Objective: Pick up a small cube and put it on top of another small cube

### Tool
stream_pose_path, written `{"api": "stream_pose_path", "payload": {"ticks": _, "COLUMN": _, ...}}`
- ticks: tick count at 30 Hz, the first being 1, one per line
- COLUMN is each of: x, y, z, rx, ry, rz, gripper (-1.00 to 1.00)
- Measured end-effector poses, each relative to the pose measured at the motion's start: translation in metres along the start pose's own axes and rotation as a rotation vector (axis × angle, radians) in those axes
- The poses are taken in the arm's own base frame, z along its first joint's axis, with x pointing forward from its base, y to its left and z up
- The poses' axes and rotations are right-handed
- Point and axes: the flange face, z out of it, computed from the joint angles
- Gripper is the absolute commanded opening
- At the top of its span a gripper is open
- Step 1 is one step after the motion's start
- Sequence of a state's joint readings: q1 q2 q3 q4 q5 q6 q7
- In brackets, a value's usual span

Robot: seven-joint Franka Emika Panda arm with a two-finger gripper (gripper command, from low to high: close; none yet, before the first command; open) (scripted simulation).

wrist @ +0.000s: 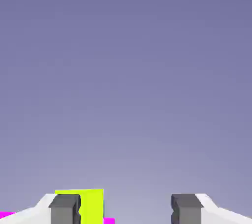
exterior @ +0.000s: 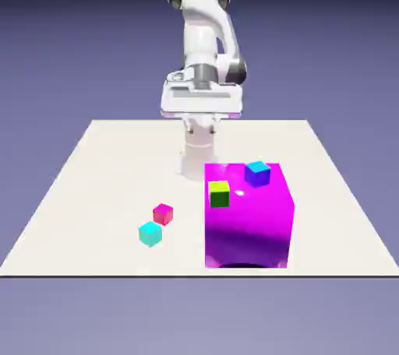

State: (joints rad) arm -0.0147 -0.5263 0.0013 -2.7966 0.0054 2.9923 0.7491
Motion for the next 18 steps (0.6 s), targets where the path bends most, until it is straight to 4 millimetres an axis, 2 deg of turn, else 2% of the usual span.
{"api": "stream_pose_path", "payload": {"ticks": 5, "x": 0.005, "y": 0.057, "z": 0.065, "rx": -0.254, "ry": -0.185, "rz": 0.144, "gripper": 0.0}}
{"api": "stream_pose_path", "payload": {"ticks": 9, "x": 0.0, "y": 0.11, "z": 0.108, "rx": -0.444, "ry": -0.341, "rz": 0.272, "gripper": 0.0}}
{"api": "stream_pose_path", "payload": {"ticks": 13, "x": -0.011, "y": 0.17, "z": 0.141, "rx": -0.624, "ry": -0.502, "rz": 0.42, "gripper": 0.0}}
{"api": "stream_pose_path", "payload": {"ticks": 15, "x": -0.024, "y": 0.192, "z": 0.156, "rx": -0.705, "ry": -0.593, "rz": 0.473, "gripper": 0.0}}
{"api": "stream_pose_path", "payload": {"ticks": 16, "x": -0.027, "y": 0.211, "z": 0.161, "rx": -0.746, "ry": -0.634, "rz": 0.522, "gripper": 0.0}}
{"api": "stream_pose_path", "payload": {"ticks": 18, "x": -0.041, "y": 0.235, "z": 0.171, "rx": -0.823, "ry": -0.726, "rz": 0.586, "gripper": 0.0}}
